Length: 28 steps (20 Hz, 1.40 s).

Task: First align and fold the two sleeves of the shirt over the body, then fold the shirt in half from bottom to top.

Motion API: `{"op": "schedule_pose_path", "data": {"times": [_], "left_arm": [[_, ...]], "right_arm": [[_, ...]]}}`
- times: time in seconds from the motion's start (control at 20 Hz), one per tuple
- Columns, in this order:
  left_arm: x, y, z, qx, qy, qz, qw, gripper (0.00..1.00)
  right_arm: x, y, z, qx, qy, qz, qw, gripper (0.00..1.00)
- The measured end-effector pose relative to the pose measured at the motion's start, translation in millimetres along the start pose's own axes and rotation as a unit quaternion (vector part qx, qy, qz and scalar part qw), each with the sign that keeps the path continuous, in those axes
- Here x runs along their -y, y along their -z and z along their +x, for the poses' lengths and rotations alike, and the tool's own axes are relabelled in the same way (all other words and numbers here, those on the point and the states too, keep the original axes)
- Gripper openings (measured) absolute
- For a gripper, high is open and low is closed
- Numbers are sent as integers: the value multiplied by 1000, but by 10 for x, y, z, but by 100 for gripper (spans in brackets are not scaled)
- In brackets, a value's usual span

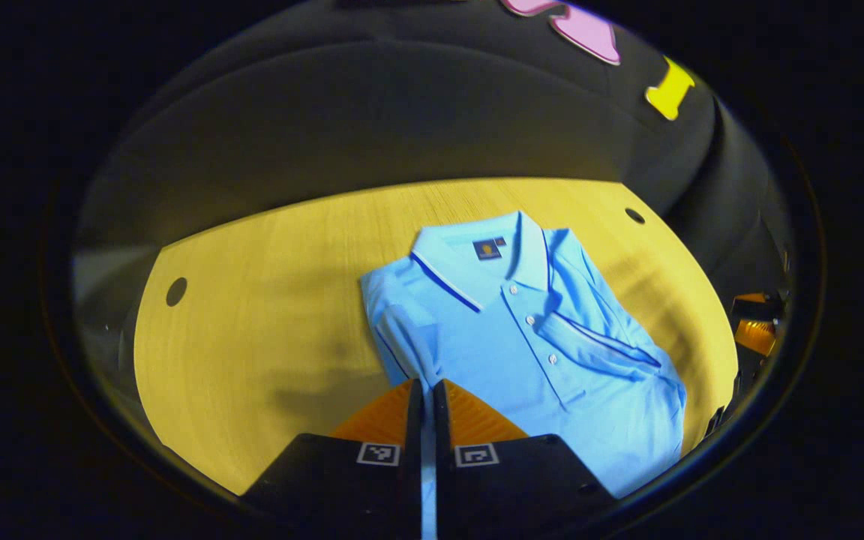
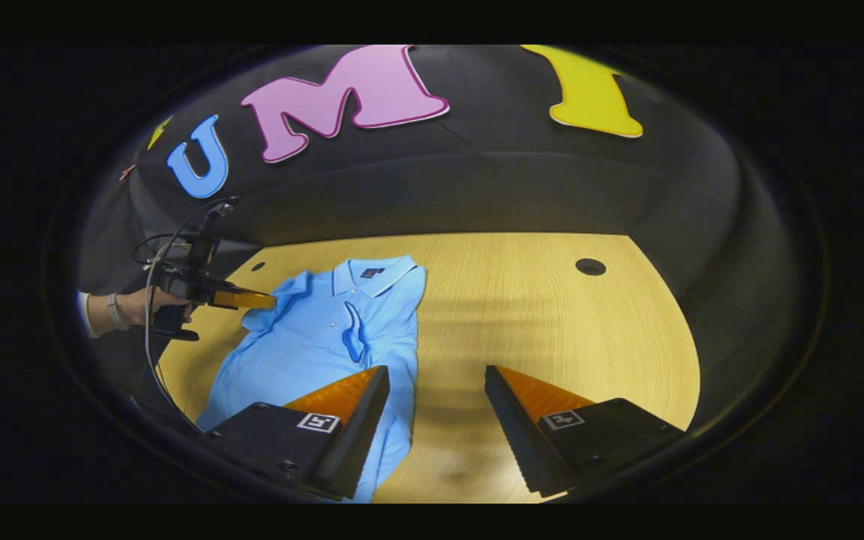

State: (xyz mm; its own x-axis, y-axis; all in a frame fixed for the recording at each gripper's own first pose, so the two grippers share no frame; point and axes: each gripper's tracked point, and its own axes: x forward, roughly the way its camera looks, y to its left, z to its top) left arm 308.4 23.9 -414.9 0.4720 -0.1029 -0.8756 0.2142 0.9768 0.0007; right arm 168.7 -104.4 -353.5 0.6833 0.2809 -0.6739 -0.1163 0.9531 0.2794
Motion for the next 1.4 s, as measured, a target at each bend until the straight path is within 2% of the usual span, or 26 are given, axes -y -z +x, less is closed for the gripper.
{"op": "schedule_pose_path", "data": {"times": [0.05, 0.1, 0.15, 0.3, 0.4, 0.55, 0.65, 0.75, 1.05, 1.25, 1.4], "left_arm": [[72, 65, 39, -12, 9, 2, 1000, 18], [154, 160, 85, -27, 20, -5, 999, 31], [188, 210, 84, -34, 22, -16, 999, 29], [239, 200, -122, -13, 34, -32, 999, 100], [170, 216, -424, 6, 29, -27, 999, 98], [141, 383, -1015, 24, 31, -50, 998, 98], [173, 707, -1385, 17, 39, -74, 996, 98], [254, 1234, -1674, -16, 46, -100, 994, 98], [600, 2762, -2013, -133, 51, -133, 981, 98], [692, 3228, -2046, -161, 58, -128, 977, 98], [710, 3402, -2014, -173, 57, -137, 974, 98]], "right_arm": [[-10, 32, -12, -3, 0, -5, 1000, 82], [-24, 56, -18, -6, -1, -7, 1000, 82], [-44, 82, -32, -9, -2, -8, 1000, 82], [-105, 113, -78, -11, -7, -7, 1000, 83], [-163, 111, -137, -12, -11, -5, 1000, 83], [-278, 164, -297, -24, -20, 14, 999, 84], [-348, 322, -437, -49, -25, 34, 998, 85], [-416, 570, -575, -83, -23, 56, 995, 86], [-868, 1596, -1075, -195, -34, 82, 977, 86], [-1076, 2228, -1298, -256, -27, 74, 963, 86], [-1157, 2513, -1399, -286, -13, 62, 956, 87]]}}
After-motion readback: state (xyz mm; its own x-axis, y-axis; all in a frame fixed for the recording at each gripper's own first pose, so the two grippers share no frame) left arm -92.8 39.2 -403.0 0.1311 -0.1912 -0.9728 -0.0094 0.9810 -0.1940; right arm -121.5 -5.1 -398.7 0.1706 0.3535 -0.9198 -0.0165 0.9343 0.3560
